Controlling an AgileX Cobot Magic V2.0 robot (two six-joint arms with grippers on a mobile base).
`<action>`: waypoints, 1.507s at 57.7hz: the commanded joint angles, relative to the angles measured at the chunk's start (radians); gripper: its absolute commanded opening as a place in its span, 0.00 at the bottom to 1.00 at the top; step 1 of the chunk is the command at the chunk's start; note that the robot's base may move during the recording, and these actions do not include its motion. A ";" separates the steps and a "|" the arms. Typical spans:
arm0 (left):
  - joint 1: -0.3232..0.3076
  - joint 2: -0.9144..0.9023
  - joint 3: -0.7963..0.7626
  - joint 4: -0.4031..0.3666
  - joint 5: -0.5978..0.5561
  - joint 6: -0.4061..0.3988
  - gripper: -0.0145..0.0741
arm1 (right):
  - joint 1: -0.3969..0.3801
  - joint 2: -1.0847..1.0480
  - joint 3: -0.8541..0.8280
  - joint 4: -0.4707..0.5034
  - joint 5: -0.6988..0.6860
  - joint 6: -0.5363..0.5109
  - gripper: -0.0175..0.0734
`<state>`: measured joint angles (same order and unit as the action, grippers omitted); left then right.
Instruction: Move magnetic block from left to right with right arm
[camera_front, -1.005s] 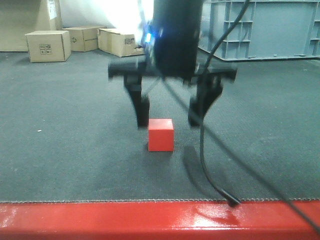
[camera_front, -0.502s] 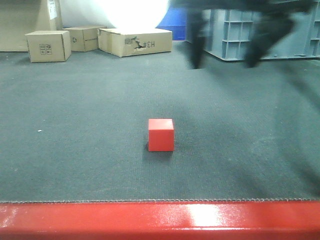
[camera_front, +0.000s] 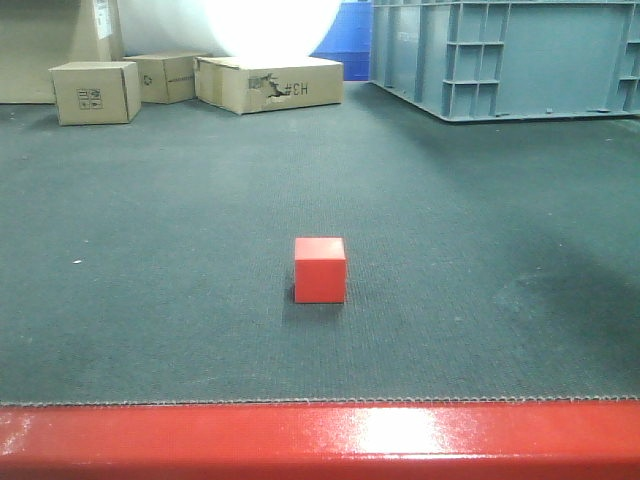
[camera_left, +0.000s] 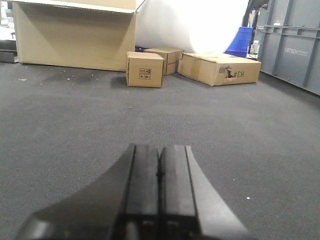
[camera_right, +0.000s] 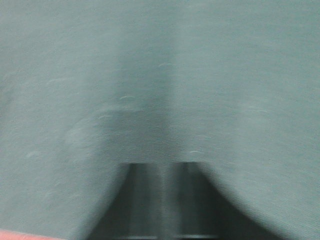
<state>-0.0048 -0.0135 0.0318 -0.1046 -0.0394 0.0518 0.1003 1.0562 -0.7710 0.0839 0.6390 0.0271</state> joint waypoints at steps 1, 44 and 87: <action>0.001 -0.009 0.008 -0.005 -0.086 0.000 0.02 | -0.050 -0.073 0.028 0.066 -0.172 -0.056 0.22; 0.001 -0.009 0.008 -0.005 -0.086 0.000 0.02 | -0.066 -0.804 0.555 0.078 -0.814 -0.067 0.23; 0.001 -0.009 0.008 -0.005 -0.086 0.000 0.02 | -0.066 -0.947 0.723 0.031 -0.812 -0.063 0.23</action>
<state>-0.0048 -0.0135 0.0318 -0.1046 -0.0394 0.0518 0.0384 0.1246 -0.0555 0.1483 -0.0788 -0.0291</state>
